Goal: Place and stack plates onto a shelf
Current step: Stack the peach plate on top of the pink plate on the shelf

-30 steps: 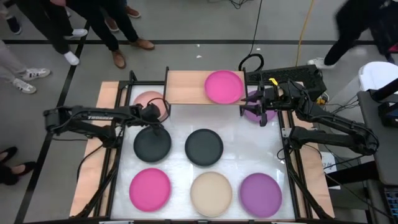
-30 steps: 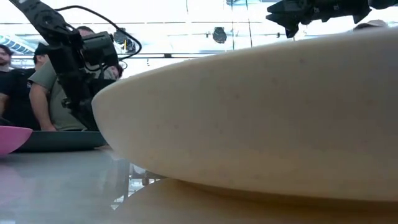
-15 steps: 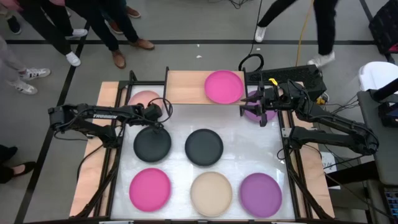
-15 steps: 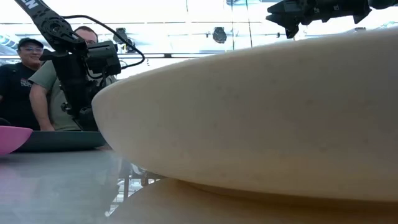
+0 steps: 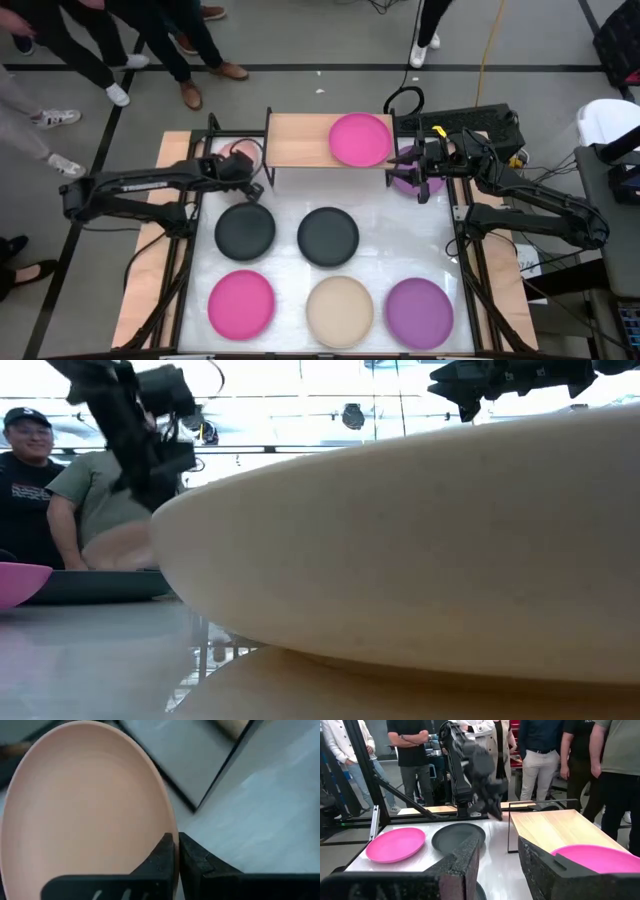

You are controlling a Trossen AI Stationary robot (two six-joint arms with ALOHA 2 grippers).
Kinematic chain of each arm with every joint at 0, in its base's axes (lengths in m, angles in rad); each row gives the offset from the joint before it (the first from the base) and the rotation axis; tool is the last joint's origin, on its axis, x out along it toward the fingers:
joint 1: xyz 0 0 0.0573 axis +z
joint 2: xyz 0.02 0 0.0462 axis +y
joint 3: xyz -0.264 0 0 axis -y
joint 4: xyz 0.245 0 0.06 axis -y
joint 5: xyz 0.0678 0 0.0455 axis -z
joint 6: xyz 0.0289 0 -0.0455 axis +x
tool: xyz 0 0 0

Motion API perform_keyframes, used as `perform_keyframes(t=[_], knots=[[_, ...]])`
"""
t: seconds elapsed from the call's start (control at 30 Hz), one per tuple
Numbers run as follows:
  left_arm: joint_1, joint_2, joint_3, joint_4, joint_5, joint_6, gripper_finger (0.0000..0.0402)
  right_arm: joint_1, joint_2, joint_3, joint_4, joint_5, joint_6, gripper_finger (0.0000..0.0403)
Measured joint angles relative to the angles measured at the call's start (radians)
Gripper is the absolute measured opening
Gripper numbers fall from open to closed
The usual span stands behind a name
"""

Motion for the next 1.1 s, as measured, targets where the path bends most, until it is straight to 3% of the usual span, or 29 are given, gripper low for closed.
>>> perform_keyframes(t=[0.3,0.47,0.57,0.7,1.1], knots=[[-0.036,-0.030,0.196,-0.213,-0.108,0.007,0.0010,0.000,0.000,0.000,-0.010,0.000,0.000,0.0116],[-0.068,-0.013,0.327,-0.201,-0.162,0.109,0.0010,0.000,0.000,0.000,-0.007,0.000,-0.001,0.0116],[-0.095,0.020,0.410,-0.089,-0.170,0.246,0.0010,0.000,0.000,0.000,-0.007,0.000,-0.014,0.0116],[-0.135,0.122,0.541,0.038,-0.113,0.423,0.0010,0.000,0.000,0.000,-0.006,0.029,-0.038,0.0116],[-0.146,0.567,0.925,0.078,0.105,0.705,0.0010,0.000,-0.123,0.000,-0.010,0.184,-0.106,0.0116]])
